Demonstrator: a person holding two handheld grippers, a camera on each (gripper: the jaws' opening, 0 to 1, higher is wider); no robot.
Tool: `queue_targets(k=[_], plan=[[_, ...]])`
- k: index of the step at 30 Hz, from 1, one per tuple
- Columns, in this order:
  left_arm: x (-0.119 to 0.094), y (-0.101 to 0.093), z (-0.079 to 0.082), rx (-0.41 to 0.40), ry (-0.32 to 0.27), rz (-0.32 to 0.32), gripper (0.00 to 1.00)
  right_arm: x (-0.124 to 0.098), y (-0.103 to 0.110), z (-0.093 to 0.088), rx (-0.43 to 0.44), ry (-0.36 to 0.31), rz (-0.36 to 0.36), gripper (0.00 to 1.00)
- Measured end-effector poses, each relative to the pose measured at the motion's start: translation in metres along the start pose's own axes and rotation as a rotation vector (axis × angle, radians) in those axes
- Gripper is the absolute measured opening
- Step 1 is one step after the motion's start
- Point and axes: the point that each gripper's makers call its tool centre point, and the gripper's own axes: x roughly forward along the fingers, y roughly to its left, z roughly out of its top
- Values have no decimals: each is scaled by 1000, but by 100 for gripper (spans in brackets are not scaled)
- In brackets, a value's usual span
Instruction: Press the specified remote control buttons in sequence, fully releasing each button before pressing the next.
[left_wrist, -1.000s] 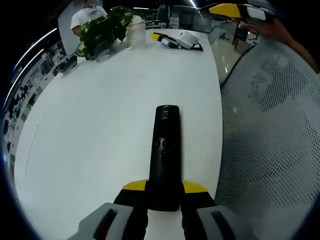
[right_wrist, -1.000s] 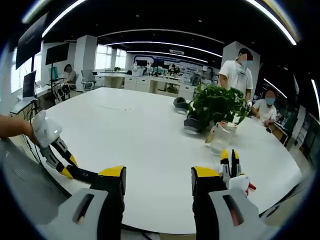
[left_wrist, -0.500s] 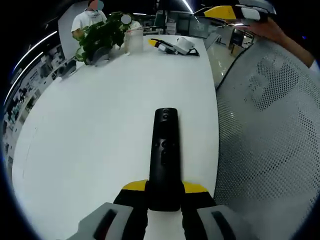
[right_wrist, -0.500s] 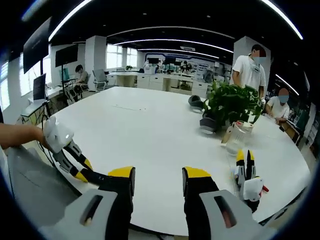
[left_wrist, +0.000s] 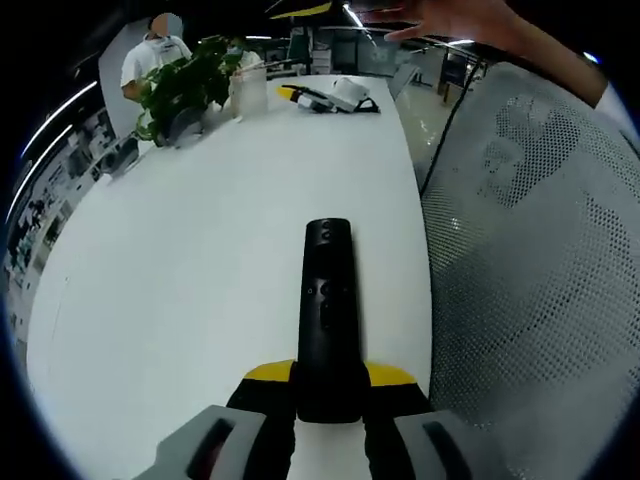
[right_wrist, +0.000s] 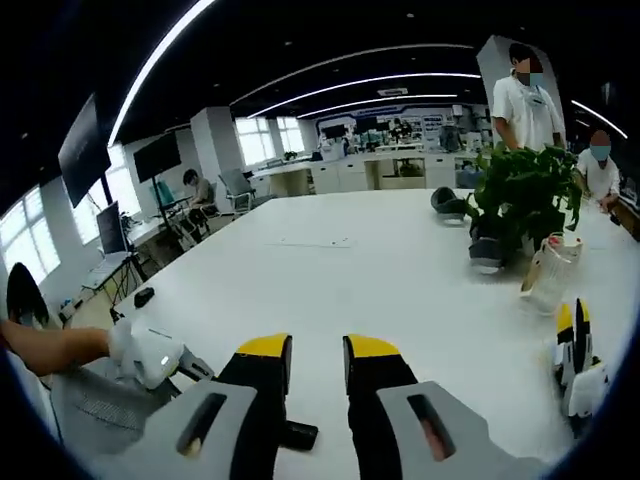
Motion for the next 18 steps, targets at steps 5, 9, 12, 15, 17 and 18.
queue_targets(k=[5,9,12,15,17,18], plan=[[0,0,0,11,-12,-11,24,21,2,-26,-22,103,36,12],[1,0,1,21,-22,-19,24,30,6,-44,-5,157,65,6],[1,-2,2,27,-32,-26,24,34,7,-55,-7,184,71,3],[2,-4,4,42,-41,-39,24,35,6,-65,-4,208,76,0],[2,-6,4,43,-38,-42,24,35,5,-72,24,228,79,0],[3,-6,5,47,-37,-41,24,35,6,-74,46,246,93,0]])
